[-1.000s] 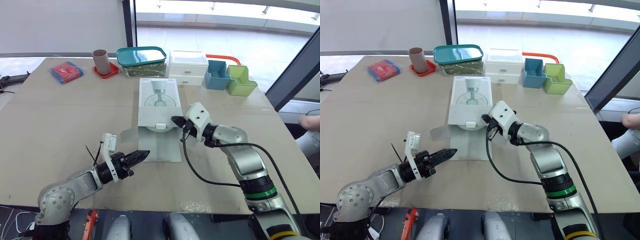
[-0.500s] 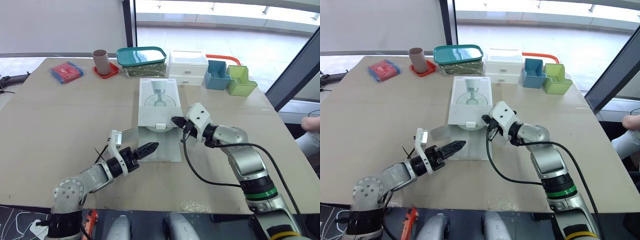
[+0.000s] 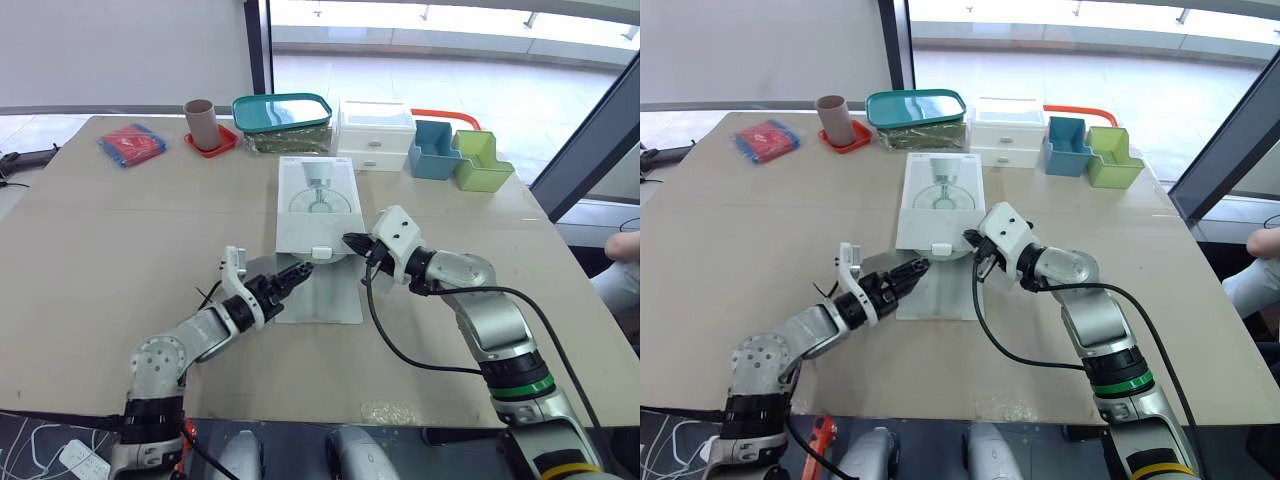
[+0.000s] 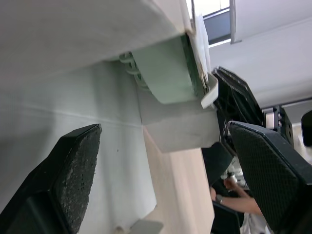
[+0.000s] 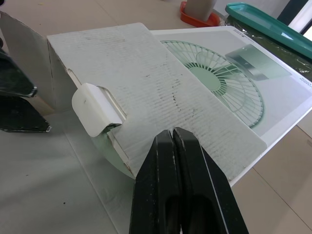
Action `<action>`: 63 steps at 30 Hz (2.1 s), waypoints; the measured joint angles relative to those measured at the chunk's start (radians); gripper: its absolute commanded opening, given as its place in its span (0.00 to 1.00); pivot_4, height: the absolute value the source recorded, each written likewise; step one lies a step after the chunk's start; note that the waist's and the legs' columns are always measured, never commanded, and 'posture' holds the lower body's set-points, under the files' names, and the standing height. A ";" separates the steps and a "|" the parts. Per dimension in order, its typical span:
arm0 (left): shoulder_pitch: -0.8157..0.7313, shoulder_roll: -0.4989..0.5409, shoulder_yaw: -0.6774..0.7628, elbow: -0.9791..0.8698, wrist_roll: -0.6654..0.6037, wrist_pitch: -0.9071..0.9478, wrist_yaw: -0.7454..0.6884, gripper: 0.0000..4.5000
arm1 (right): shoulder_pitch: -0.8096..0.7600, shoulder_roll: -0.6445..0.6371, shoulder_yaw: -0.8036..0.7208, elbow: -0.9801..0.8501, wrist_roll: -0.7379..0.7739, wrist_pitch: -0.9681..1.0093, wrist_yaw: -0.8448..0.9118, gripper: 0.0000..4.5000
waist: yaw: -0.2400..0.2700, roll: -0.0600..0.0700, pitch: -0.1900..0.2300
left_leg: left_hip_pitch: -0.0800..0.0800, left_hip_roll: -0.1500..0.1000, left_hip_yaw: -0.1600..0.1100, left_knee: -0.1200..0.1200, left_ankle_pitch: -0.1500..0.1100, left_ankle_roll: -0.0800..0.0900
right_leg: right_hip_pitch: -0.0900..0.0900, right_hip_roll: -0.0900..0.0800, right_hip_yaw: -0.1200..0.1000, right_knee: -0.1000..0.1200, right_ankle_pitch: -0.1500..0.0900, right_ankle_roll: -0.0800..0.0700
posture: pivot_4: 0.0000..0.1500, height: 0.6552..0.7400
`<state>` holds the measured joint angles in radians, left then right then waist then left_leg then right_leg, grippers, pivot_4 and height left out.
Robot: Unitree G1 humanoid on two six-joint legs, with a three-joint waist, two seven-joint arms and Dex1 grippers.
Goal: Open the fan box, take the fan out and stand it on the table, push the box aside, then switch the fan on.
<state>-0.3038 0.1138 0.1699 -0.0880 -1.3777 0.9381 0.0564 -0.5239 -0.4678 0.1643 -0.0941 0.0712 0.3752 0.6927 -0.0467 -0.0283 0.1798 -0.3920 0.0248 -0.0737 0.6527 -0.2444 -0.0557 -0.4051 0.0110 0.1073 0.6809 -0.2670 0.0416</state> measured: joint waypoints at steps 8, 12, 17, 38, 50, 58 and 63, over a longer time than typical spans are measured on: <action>-0.028 -0.014 -0.001 0.041 0.087 -0.019 -0.022 0.98 | 0.000 -0.001 0.000 -0.004 0.000 0.010 0.001 0.00 | 0.000 0.000 0.000 | 0.000 0.000 0.000 0.000 0.000 0.000 | 0.000 0.000 0.000 0.000 0.000 0.000 | 1.00 1.00; -0.048 -0.020 -0.006 0.050 0.135 -0.020 -0.023 0.98 | 0.000 -0.006 0.000 -0.009 0.000 0.015 0.001 0.00 | 0.000 0.000 0.000 | 0.000 0.000 0.000 0.000 0.000 0.000 | 0.000 0.000 0.000 0.000 0.000 0.000 | 1.00 1.00; -0.061 -0.020 -0.008 0.059 0.172 -0.012 -0.025 0.98 | 0.000 -0.006 0.000 -0.010 0.000 0.016 0.002 0.00 | 0.000 0.000 0.000 | 0.000 0.000 0.000 0.000 0.000 0.000 | 0.000 0.000 0.000 0.000 0.000 0.000 | 1.00 1.00; -0.137 -0.040 0.033 0.137 0.221 0.069 -0.076 0.98 | 0.001 -0.011 -0.002 -0.010 -0.003 0.016 0.001 0.00 | 0.002 0.000 0.000 | 0.000 -0.002 -0.001 0.000 0.000 -0.001 | 0.001 -0.001 0.000 -0.001 0.000 0.002 | 1.00 1.00; -0.148 -0.047 0.035 0.125 0.242 0.089 -0.083 0.98 | 0.005 -0.014 -0.002 -0.014 -0.008 0.016 0.000 0.00 | 0.002 0.000 0.000 | 0.000 -0.004 -0.002 0.000 0.000 -0.001 | 0.001 -0.003 -0.001 -0.002 0.000 0.003 | 1.00 1.00; -0.186 -0.008 0.025 0.150 0.339 0.062 -0.139 0.98 | 0.006 -0.008 0.000 -0.020 -0.008 0.014 0.000 0.00 | 0.001 0.000 0.000 | -0.001 -0.003 -0.002 -0.001 0.000 -0.001 | 0.001 -0.003 -0.001 -0.003 0.000 0.003 | 1.00 1.00; -0.209 0.017 0.032 0.165 0.382 0.055 -0.177 0.98 | 0.004 0.004 0.000 -0.020 -0.008 0.010 -0.006 0.00 | 0.000 -0.001 0.000 | -0.001 -0.003 -0.002 -0.001 0.000 -0.001 | 0.001 -0.003 -0.001 -0.003 0.000 0.003 | 1.00 1.00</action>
<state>-0.5131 0.1311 0.2014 0.0774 -0.9956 0.9933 -0.1208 -0.5195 -0.4636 0.1647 -0.1136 0.0629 0.3848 0.6869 -0.0463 -0.0289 0.1801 -0.3929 0.0215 -0.0762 0.6512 -0.2439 -0.0564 -0.4044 0.0085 0.1060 0.6780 -0.2673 0.0442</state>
